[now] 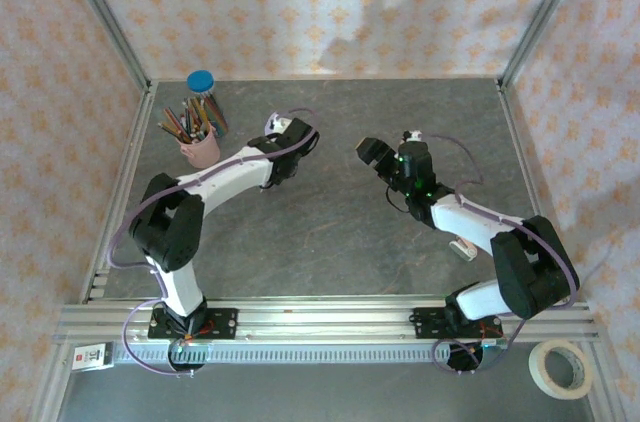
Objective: Fold a paper plane with a square sheet of paper (pick it up from the middle)
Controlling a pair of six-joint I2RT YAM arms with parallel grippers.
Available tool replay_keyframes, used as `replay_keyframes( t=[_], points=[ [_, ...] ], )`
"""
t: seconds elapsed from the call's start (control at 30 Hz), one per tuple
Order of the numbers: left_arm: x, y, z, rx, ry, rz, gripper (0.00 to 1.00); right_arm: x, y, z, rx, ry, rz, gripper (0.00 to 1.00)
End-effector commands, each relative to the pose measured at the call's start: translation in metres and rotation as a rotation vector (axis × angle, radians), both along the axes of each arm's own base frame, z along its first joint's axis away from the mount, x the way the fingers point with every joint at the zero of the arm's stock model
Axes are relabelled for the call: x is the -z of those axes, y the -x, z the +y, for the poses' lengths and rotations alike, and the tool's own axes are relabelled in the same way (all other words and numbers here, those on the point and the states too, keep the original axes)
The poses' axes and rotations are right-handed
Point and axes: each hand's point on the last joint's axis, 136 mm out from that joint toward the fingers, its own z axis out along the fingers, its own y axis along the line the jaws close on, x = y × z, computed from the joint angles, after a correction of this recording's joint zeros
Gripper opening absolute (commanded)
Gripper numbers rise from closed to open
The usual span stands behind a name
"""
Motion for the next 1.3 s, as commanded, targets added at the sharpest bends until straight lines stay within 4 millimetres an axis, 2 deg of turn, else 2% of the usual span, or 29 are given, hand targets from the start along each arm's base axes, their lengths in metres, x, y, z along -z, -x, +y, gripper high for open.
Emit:
replay_keyframes(
  t=[0.0, 0.13, 0.17, 0.23, 0.33, 0.43, 0.57, 0.63, 0.7, 0.8, 0.9, 1.07, 1.27],
  points=[
    [-0.007, 0.0, 0.008, -0.017, -0.17, 0.002, 0.1, 0.007, 0.001, -0.014, 0.062, 0.007, 0.023, 0.86],
    [0.008, 0.001, -0.007, 0.015, -0.166, 0.031, 0.11, 0.012, 0.0, -0.02, 0.091, 0.001, 0.038, 0.85],
    [0.023, 0.002, -0.013, 0.026, -0.156, 0.062, 0.11, 0.013, 0.0, -0.023, 0.104, 0.0, 0.044, 0.85],
    [0.035, 0.003, -0.027, 0.05, -0.078, 0.094, 0.13, 0.017, 0.001, -0.028, 0.126, 0.004, 0.059, 0.85],
    [0.051, 0.009, -0.052, 0.085, 0.085, 0.149, 0.19, 0.022, 0.002, -0.033, 0.15, 0.002, 0.082, 0.83],
    [0.06, 0.012, -0.073, 0.115, 0.218, 0.182, 0.3, 0.028, 0.002, -0.033, 0.151, 0.002, 0.109, 0.8],
    [0.058, 0.012, -0.086, 0.141, 0.335, 0.2, 0.48, 0.033, 0.002, -0.028, 0.126, 0.01, 0.133, 0.78],
    [0.051, 0.01, -0.089, 0.153, 0.404, 0.195, 0.51, 0.037, 0.001, -0.026, 0.111, 0.019, 0.143, 0.77],
    [0.035, 0.008, -0.089, 0.163, 0.494, 0.168, 0.54, 0.039, 0.001, -0.022, 0.084, 0.026, 0.148, 0.75],
    [0.01, 0.003, -0.081, 0.159, 0.632, 0.11, 0.6, 0.044, 0.0, -0.007, 0.011, 0.022, 0.164, 0.66],
    [-0.012, -0.001, -0.059, 0.12, 0.716, 0.031, 0.67, 0.051, 0.001, 0.017, -0.074, 0.038, 0.187, 0.57],
    [-0.033, -0.001, -0.014, 0.029, 0.733, -0.093, 0.8, 0.056, 0.007, 0.079, -0.225, 0.106, 0.185, 0.5],
    [-0.051, 0.004, 0.014, -0.024, 0.744, -0.211, 0.99, 0.075, 0.017, 0.146, -0.374, 0.184, 0.204, 0.39]
  ],
)
